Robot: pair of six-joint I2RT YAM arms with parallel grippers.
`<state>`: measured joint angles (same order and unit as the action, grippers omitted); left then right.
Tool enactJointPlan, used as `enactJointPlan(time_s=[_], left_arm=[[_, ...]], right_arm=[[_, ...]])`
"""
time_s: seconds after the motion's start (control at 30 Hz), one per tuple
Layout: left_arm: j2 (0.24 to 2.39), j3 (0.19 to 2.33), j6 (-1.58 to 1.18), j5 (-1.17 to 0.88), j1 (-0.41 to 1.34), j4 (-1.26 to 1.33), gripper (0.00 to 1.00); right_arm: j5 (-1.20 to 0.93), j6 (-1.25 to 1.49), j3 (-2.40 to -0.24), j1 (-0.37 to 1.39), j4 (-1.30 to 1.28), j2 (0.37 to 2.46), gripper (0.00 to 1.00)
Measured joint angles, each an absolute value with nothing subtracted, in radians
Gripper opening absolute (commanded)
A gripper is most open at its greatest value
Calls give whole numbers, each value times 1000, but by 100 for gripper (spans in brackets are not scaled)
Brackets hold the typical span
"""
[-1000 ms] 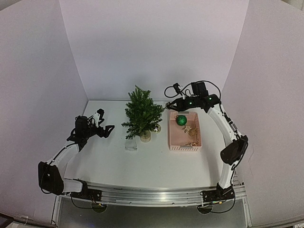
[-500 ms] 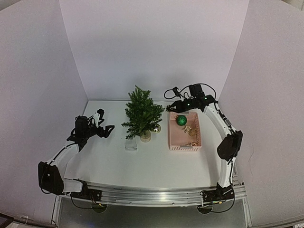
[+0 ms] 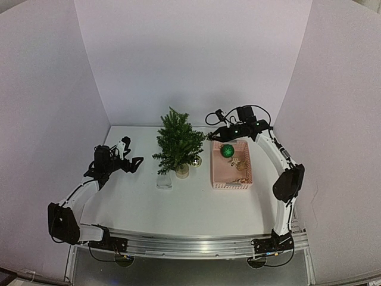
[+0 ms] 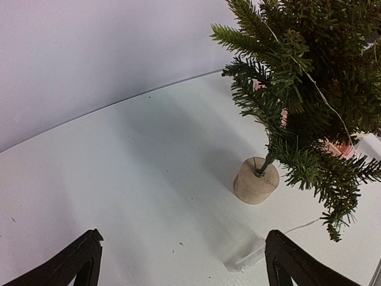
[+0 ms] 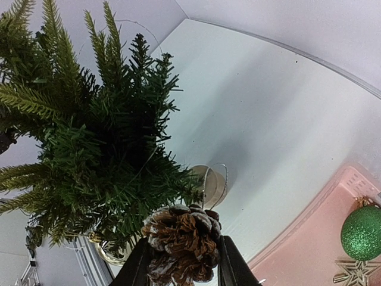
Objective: Decorate the small christmas tree
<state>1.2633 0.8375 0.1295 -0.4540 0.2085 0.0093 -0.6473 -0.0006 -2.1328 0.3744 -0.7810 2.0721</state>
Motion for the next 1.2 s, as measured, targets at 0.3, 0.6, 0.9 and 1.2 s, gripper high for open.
enactJointPlan(time_s=[0.3,0.6,0.9,1.2], left_arm=[[1263,838,129,-454,208,10,95],[1263,838,129,-454,208,10,95],[1263,838,130,-454,208,10,95],[1263,838,130,-454,208,10,95]], right_arm=[[-670,0,-2085,374,-763,2060,27],[-678,0,-2077,374,-748,2044,26],[-672,0,-2057,374,-732,2015,25],[-673,17,-2057,364,-709,2014,24]])
